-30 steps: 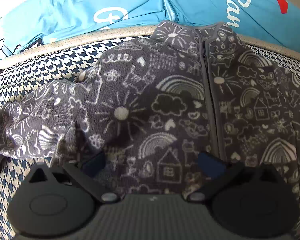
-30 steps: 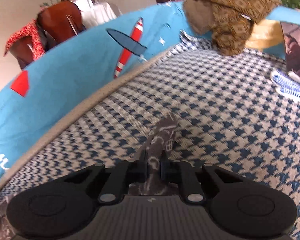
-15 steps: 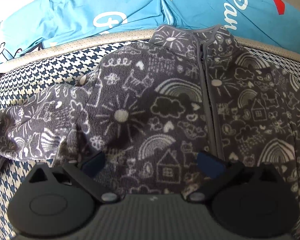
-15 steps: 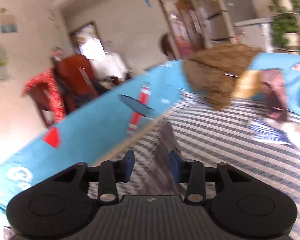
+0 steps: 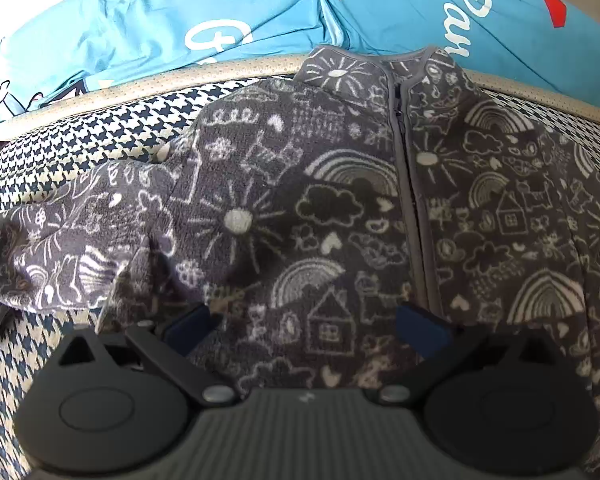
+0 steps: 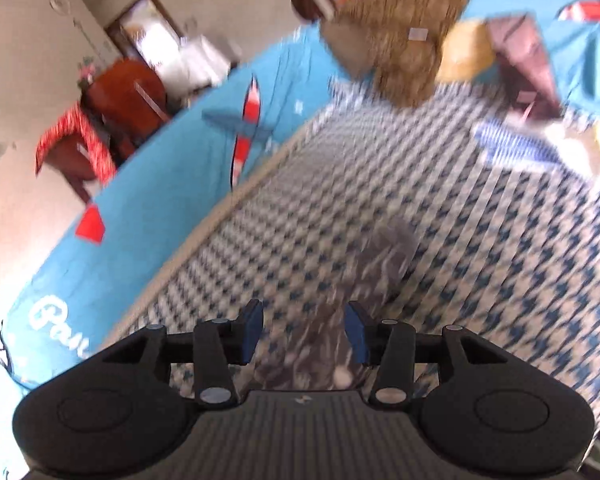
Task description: Fold clothes
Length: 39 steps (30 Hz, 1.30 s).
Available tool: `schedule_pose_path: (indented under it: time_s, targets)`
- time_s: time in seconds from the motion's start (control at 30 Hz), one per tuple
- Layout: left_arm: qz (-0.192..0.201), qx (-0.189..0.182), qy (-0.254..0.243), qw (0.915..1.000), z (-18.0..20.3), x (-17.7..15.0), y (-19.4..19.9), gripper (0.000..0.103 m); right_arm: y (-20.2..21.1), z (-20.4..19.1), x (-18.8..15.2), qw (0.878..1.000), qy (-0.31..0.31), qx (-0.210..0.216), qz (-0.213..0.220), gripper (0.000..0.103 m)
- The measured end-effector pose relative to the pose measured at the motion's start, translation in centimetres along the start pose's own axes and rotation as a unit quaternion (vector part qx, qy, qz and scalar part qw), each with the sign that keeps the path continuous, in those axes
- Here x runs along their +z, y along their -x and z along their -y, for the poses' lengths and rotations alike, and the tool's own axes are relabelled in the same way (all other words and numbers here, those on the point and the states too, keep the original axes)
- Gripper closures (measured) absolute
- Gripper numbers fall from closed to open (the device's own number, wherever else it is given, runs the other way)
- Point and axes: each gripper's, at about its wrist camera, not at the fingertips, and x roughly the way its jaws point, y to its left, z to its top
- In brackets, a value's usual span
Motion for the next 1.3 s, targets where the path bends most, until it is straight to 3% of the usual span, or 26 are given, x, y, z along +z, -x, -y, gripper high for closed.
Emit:
schedule_pose_path:
  time_s: [0.3,0.87,0.97,1.03,1.3]
  targets:
    - [-0.004,-0.001,-0.001,1.0,0.0,0.0,-0.1,0.0,-3.4,-0.8,-0.8,1.0,0.005,-0.017,-0.022,0.057]
    - [-0.011,-0.002,-0.007,0.9999,0.0,0.0,-0.3,0.0,-7.6,-2.3,-2.1,0.993,0.014,-0.108,-0.034,0.057]
    - [-0.011,-0.002,-0.008,0.9999,0.0,0.0,-0.3,0.0,-7.9,-2.9,-2.5,0.991,0.035,-0.129,-0.029,0.062]
    - [-0.011,-0.003,-0.007,0.9999,0.0,0.0,-0.3,0.0,-8.3,-3.2,-2.7,0.988,0.047,-0.147,-0.024,0.073]
    - [-0.012,-0.004,-0.006,0.9999,0.0,0.1,-0.3,0.0,-8.5,-3.2,-2.7,0.985,0.058,-0.161,-0.012,0.088]
